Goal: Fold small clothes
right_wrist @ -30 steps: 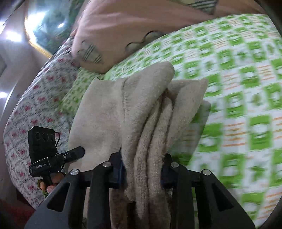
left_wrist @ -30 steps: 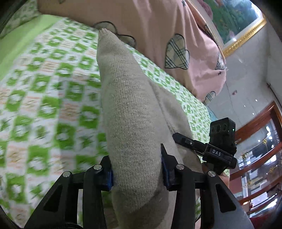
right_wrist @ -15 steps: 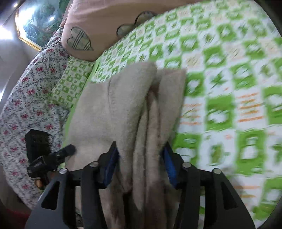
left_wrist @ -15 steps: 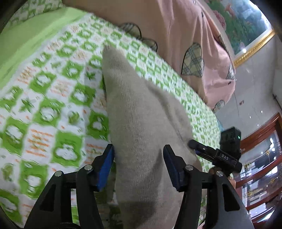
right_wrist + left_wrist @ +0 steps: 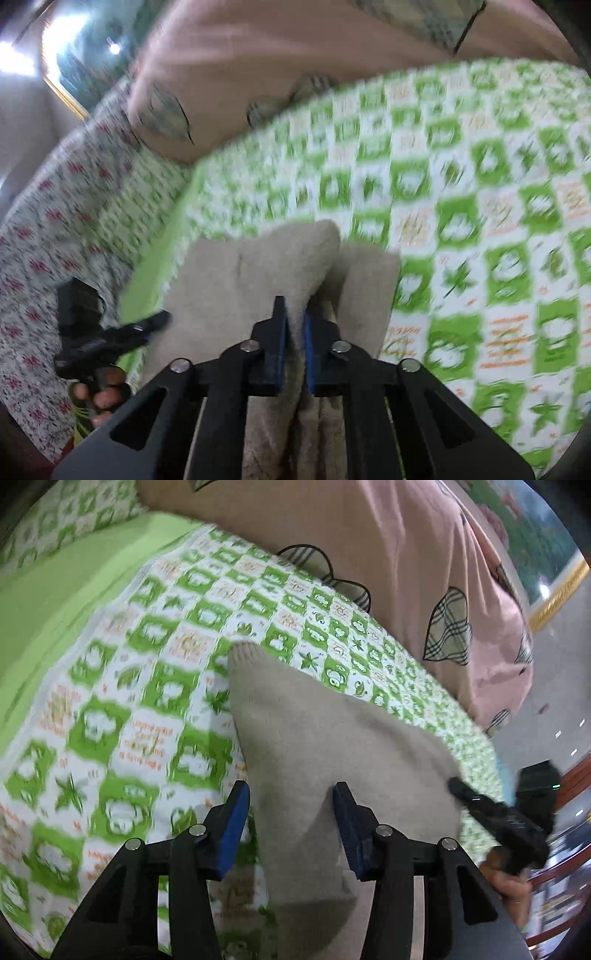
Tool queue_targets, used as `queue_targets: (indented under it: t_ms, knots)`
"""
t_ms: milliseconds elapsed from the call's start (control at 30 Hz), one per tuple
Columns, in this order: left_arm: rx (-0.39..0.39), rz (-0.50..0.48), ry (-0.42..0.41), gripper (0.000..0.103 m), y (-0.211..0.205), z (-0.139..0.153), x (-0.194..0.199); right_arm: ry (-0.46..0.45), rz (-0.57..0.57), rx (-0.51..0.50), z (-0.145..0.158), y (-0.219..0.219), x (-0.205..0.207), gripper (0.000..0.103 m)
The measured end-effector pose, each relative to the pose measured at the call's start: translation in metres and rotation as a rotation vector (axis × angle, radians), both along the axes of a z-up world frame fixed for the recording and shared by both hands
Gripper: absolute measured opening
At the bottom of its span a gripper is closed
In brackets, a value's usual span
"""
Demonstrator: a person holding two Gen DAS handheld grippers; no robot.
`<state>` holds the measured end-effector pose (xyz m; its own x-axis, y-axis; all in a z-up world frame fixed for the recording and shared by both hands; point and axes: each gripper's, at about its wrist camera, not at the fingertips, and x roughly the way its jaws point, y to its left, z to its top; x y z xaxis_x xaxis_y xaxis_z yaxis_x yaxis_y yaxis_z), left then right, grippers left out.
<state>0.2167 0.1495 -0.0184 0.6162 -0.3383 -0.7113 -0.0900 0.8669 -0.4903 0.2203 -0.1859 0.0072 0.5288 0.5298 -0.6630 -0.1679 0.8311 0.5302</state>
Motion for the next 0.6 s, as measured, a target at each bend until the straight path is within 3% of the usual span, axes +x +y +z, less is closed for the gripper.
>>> queue_targets:
  t_ms: [133,200,267,333,467,600]
  knots:
    - [0.158,0.004,0.037,0.044,-0.019,-0.007,0.020,0.059,-0.008,-0.101,-0.023,0.002,0.009,0.008]
    - [0.207,-0.002,0.049,0.044,-0.025,-0.010,0.024,0.082,-0.009,-0.109,-0.034,0.004,0.011,0.009]
    - [0.202,0.003,0.046,0.044,-0.024,-0.007,0.019,0.082,-0.026,-0.077,-0.033,0.000,0.009,0.011]
    - [0.174,0.007,0.026,0.044,-0.019,0.003,0.005,0.080,-0.048,-0.051,-0.023,-0.005,0.000,0.017]
    - [0.179,-0.007,-0.034,0.044,-0.021,0.024,-0.046,0.027,-0.043,-0.069,0.003,-0.015,-0.034,0.017]
    - [0.218,-0.023,-0.100,0.044,-0.037,0.030,-0.119,-0.005,-0.018,-0.069,0.018,-0.023,-0.081,0.022]
